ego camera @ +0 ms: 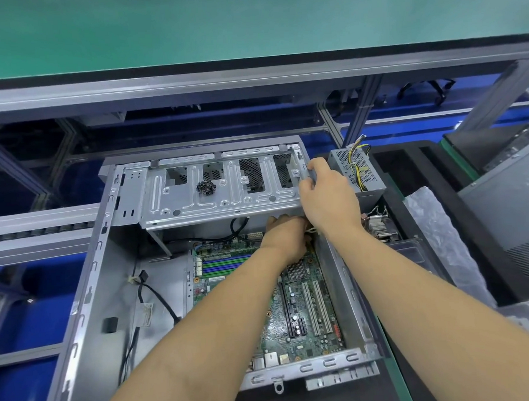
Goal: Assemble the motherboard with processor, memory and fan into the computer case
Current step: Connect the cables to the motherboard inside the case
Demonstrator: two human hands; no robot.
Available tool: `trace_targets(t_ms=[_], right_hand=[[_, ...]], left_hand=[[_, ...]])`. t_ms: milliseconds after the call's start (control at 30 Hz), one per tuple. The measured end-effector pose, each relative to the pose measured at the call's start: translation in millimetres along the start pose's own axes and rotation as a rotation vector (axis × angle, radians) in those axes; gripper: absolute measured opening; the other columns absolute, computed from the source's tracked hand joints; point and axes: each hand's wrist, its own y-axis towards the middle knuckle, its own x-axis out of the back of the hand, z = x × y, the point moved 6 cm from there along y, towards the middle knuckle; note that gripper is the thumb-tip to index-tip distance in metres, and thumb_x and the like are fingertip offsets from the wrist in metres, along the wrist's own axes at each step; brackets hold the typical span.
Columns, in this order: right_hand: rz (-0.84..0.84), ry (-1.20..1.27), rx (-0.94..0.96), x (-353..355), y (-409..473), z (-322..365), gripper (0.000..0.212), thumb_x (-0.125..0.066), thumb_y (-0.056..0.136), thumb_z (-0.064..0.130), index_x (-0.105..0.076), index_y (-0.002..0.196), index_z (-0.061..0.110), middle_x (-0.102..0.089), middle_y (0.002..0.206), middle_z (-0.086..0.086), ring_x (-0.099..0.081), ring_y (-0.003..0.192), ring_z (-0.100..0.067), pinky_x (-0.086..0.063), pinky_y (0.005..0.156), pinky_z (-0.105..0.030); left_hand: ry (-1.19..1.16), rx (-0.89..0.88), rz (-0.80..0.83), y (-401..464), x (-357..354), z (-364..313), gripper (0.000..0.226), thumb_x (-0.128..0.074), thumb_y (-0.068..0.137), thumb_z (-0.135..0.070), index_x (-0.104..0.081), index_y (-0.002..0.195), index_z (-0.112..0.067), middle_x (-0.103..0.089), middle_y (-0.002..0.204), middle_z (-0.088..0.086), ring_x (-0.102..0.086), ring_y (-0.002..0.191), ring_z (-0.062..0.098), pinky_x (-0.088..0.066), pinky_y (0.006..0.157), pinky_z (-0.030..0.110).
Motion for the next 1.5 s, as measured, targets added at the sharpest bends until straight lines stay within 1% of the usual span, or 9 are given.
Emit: trace_targets(t_ms=[200,333,500,667,967,1133,1200,1367,1500], right_hand=[[-0.002,-0.002,0.004,1.0,-0.7,0.9,0.023,-0.044,0.1,0.023,-0.051,0.122,0.016,-0.063,0.101,-0.014,-0.06,0.085,-0.037,-0.052,0.071,-0.044],[-0.001,-0.004,0.003,1.3,-0.5,2.0,0.023,-0.044,0.1,0.023,-0.05,0.121,0.016,-0.063,0.1,-0.014,-0.06,0.085,-0.038,-0.053,0.072,-0.044],[0.008,-0.001,-0.009,1.3,-1.1,2.6,0.022,-0.044,0.1,0.024,-0.05,0.12,0.017,-0.064,0.101,-0.014,-0.061,0.086,-0.039,-0.055,0.076,-0.049],[-0.004,-0.025,0.007,-0.2,0.2,1.3,0.019,-0.043,0.099,0.022,-0.05,0.115,0.016,-0.063,0.094,-0.014,-0.058,0.079,-0.037,-0.044,0.062,-0.039],[-0.003,-0.051,0.023,-0.7,-0.3,1.9,0.017,-0.042,0.101,0.023,-0.049,0.114,0.015,-0.063,0.096,-0.014,-0.059,0.081,-0.038,-0.046,0.065,-0.04],[-0.014,-0.044,0.028,-0.4,-0.1,0.7,0.022,-0.043,0.1,0.023,-0.05,0.118,0.014,-0.063,0.099,-0.014,-0.058,0.083,-0.037,-0.041,0.066,-0.039],[-0.018,-0.038,0.024,-0.3,-0.2,0.2,0.022,-0.044,0.1,0.024,-0.051,0.119,0.015,-0.063,0.1,-0.014,-0.057,0.083,-0.037,-0.042,0.067,-0.039],[-0.024,-0.052,0.018,-0.5,0.4,-0.9,0.021,-0.044,0.099,0.023,-0.051,0.118,0.015,-0.063,0.098,-0.014,-0.053,0.08,-0.035,-0.038,0.065,-0.038],[-0.016,-0.034,0.013,1.6,-0.8,1.7,0.021,-0.044,0.099,0.023,-0.051,0.118,0.016,-0.063,0.099,-0.014,-0.059,0.085,-0.039,-0.05,0.07,-0.044]], left_hand=[[-0.046,0.059,0.033,-1.0,-3.1,5.4,0.03,-0.053,0.089,-0.01,-0.037,0.069,-0.027,-0.048,0.073,0.0,-0.051,0.096,0.032,-0.025,0.086,0.038],[-0.105,0.033,0.021,-0.5,-1.1,6.3,0.006,-0.056,0.094,-0.022,-0.058,0.097,-0.027,-0.066,0.107,0.007,-0.054,0.11,0.032,-0.032,0.098,0.042],[-0.134,0.024,0.051,-6.0,9.6,17.1,0.032,-0.054,0.096,-0.016,-0.06,0.127,-0.021,-0.062,0.127,0.009,-0.057,0.114,0.031,-0.048,0.096,0.043],[-0.034,0.1,0.129,-11.0,28.5,34.4,0.015,-0.052,0.097,-0.025,-0.057,0.107,-0.015,-0.066,0.106,0.007,-0.057,0.09,0.026,-0.043,0.07,0.033],[0.066,-0.037,-0.028,-26.2,27.4,13.6,0.035,-0.06,0.093,-0.038,-0.059,0.126,-0.027,-0.065,0.122,0.002,-0.06,0.112,0.027,-0.053,0.085,0.041],[0.205,-0.035,0.02,-11.3,16.7,-24.6,0.023,-0.052,0.094,-0.008,-0.063,0.113,-0.013,-0.068,0.115,0.009,-0.064,0.106,0.032,-0.046,0.081,0.04],[0.192,0.003,0.02,-8.0,12.1,-25.7,0.023,-0.051,0.093,-0.004,-0.063,0.11,-0.013,-0.069,0.114,0.008,-0.063,0.107,0.03,-0.044,0.087,0.038],[0.078,0.09,0.012,-5.9,5.8,-10.7,0.02,-0.054,0.088,-0.007,-0.044,0.081,-0.023,-0.069,0.1,0.007,-0.065,0.092,0.033,-0.038,0.067,0.032],[-0.164,0.131,-0.009,-0.4,3.7,4.5,0.004,-0.061,0.087,-0.02,-0.063,0.089,-0.018,-0.069,0.101,0.009,-0.065,0.092,0.032,-0.042,0.065,0.032]])
